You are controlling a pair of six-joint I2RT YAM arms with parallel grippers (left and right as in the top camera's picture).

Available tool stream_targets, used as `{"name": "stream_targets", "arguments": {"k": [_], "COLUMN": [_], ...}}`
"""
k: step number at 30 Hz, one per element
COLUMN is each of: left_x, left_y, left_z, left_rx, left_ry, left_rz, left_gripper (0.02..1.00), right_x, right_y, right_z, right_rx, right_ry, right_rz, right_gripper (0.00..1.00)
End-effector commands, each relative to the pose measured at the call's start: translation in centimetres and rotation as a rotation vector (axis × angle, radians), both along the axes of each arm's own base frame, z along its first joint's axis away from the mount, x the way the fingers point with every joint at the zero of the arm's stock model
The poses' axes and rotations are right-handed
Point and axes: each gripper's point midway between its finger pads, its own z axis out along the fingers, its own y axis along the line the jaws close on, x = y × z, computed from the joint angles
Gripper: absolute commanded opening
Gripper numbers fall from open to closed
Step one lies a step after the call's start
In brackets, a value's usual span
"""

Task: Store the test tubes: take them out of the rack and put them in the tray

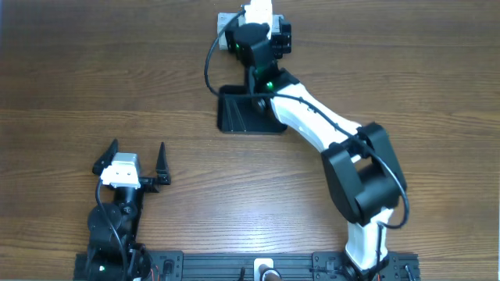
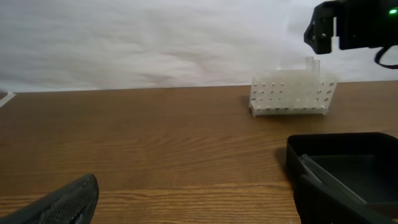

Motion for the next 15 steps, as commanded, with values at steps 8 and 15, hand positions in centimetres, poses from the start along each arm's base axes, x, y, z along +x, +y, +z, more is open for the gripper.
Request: {"name": "stream_targets", "arguments": {"k": [8,15], "left_x": [0.0,0.0], "left_y": [-0.1,-0.1], "left_z": [-0.1,-0.1], "left_rx": [0.013,0.013], "left_ry": [-0.002,-0.002], "left_rz": [-0.010,-0.010], "left_gripper": [1.000,1.000], "right_x": [2.3,3.3], "right_y": [-1.7,-2.5], "right_z": [-1.5,-3.8], "right_rx": [0.022,0.059], "right_ry": [-0.004,0.057], "right_rz": [-0.145,-0.102], "right_gripper": [0.993,0.991]}}
